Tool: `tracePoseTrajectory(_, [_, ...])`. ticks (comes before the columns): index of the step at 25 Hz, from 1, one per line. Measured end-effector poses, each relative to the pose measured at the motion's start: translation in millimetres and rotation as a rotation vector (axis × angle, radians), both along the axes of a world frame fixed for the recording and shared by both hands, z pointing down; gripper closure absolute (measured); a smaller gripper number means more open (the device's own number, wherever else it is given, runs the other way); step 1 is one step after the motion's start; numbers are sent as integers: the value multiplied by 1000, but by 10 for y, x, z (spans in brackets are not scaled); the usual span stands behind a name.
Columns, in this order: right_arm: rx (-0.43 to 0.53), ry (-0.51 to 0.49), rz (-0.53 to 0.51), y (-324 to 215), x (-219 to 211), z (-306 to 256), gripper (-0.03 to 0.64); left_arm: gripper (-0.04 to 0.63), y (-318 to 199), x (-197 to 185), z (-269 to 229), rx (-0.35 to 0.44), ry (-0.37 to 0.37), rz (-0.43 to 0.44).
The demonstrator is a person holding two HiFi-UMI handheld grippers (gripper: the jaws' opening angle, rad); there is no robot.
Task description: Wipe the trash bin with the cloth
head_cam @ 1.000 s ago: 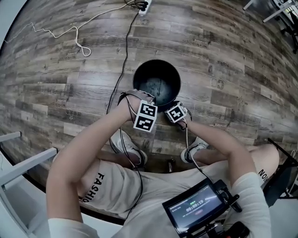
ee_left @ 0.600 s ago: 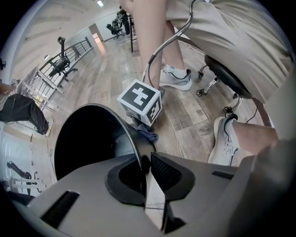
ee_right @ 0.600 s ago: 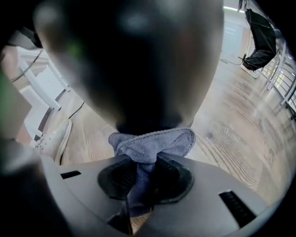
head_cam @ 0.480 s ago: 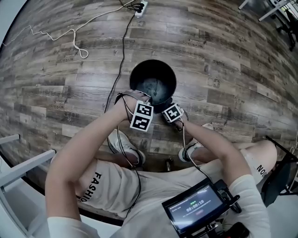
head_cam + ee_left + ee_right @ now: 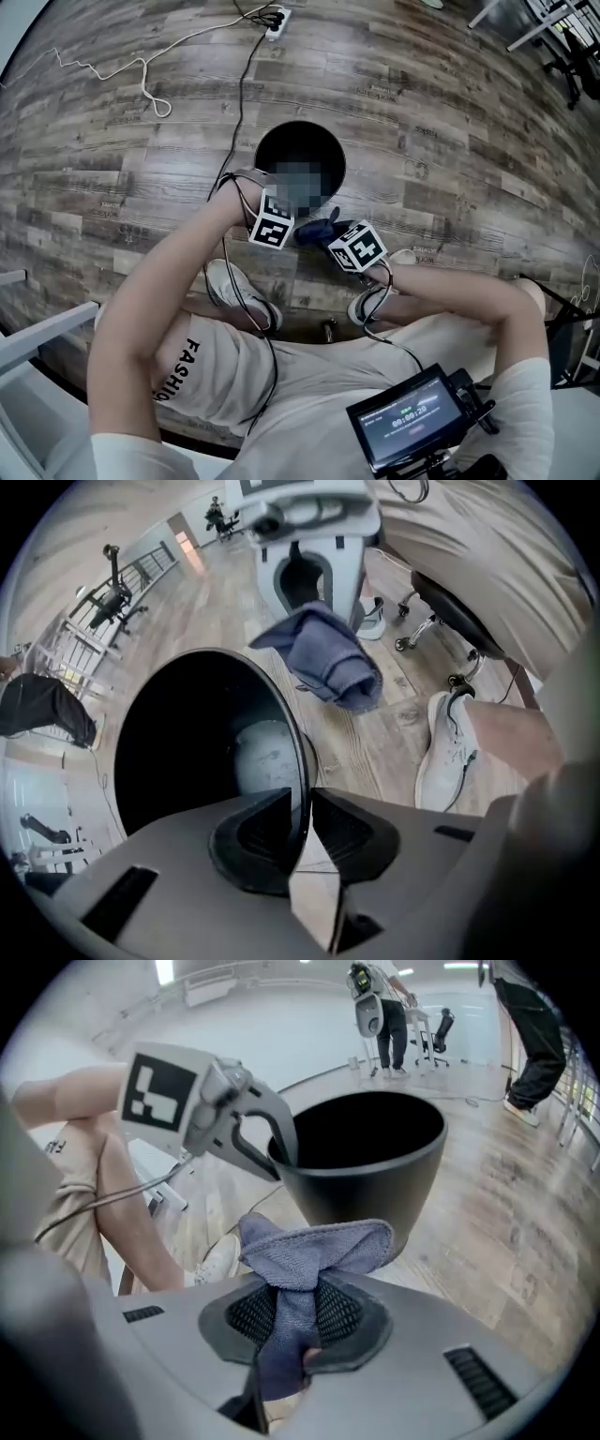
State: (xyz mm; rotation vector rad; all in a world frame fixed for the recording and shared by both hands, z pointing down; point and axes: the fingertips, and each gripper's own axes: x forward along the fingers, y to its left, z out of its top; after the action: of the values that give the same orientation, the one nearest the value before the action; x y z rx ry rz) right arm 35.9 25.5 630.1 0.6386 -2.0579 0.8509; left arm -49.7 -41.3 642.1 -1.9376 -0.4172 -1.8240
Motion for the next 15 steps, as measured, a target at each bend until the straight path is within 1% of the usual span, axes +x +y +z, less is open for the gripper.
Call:
tracePoseTrajectory(2, [52, -15, -25, -94, -66, -248, 540, 520, 54, 13, 6, -19, -23, -20])
tracePoseTrajectory(4, [75, -27, -32, -185, -113, -371, 540, 527, 129, 55, -3, -54, -23, -50])
tracePoseTrajectory(7, [54, -28, 8, -302, -112, -372, 540, 541, 261, 202, -67, -126, 25, -123])
tracePoseTrajectory(9, [35, -19, 32, -351, -80, -323, 540, 552, 308, 300, -112, -154, 59, -157])
tracePoseTrajectory(12, [28, -5, 37, -382, -40, -220, 540, 572, 340, 352, -134, -158, 80, -148])
tracePoseTrajectory(15, [25, 14, 28, -394, -7, -64, 540, 572, 358, 385, -129, -167, 84, -142])
